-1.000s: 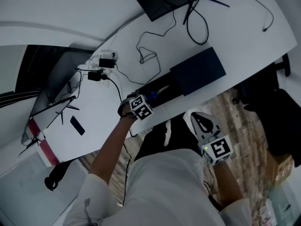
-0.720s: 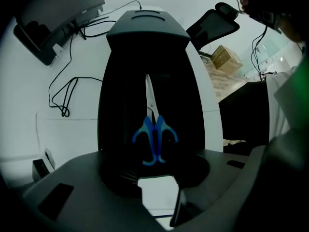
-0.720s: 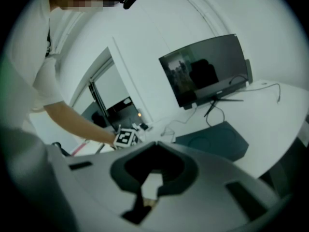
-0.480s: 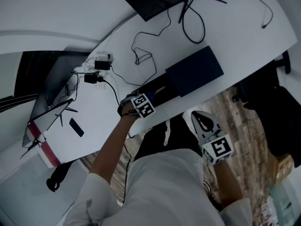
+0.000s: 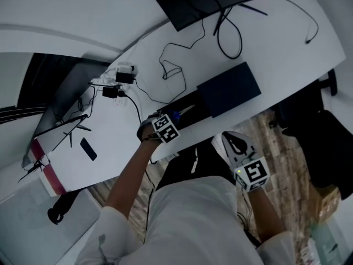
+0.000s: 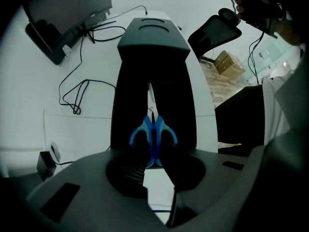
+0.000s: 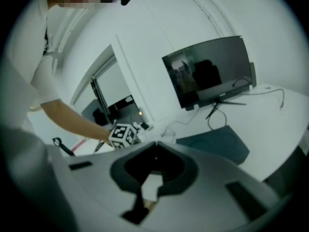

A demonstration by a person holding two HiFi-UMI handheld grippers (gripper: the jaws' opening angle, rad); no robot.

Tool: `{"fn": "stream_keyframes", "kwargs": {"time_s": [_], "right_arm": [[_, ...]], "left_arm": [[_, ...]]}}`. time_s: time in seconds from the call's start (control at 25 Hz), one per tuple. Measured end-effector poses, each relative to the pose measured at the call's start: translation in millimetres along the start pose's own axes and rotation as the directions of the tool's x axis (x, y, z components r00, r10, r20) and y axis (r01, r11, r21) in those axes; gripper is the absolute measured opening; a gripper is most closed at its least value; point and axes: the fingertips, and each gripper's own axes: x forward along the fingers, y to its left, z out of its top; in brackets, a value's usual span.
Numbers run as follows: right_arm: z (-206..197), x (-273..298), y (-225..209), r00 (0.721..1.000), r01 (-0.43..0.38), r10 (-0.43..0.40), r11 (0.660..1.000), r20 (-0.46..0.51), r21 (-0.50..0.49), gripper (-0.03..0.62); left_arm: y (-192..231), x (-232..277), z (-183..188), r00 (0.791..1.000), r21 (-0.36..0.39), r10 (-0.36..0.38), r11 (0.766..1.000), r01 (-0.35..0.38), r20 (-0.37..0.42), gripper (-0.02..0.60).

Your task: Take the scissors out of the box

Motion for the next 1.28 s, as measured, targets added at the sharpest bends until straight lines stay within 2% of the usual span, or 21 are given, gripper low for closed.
{"fn": "stream_keyframes", "kwargs": {"time_s": [0.28, 0.48, 0.6, 0.88, 1.12, 1.28], "right_arm": [[17, -2, 23, 1.000, -0.002, 0.002, 0.999, 0.012, -0.043, 0.032], [22, -6, 46, 1.000, 0.004, -0.002, 0.996, 0.015, -0.090, 0.032], [27, -11, 65, 1.000, 0.011, -0.007, 0.992, 0.028, -0.124, 0.032], [34, -29, 110, 0.998, 0.034, -0.025, 0.984, 0.051, -0.175, 0.032], [37, -48, 148, 0.996, 0.051, -0.036, 0.981, 0.087, -0.187, 0.032], [34, -65, 171, 0.994, 0.057, -0.037, 0.979, 0.104, -0.194, 0.032]], "left_arm": [[3, -40, -3, 0.991, -0.057, 0.082, 0.996, -0.076, 0.109, 0.103], [6, -77, -7, 0.963, -0.142, 0.149, 0.983, -0.119, 0.224, 0.103], [5, -106, -11, 0.930, -0.214, 0.198, 0.968, -0.135, 0.311, 0.103], [-11, -172, -33, 0.823, -0.377, 0.308, 0.918, -0.125, 0.477, 0.103], [-39, -213, -67, 0.753, -0.470, 0.359, 0.880, -0.075, 0.552, 0.102], [-55, -228, -92, 0.719, -0.517, 0.399, 0.854, -0.065, 0.569, 0.103]]}}
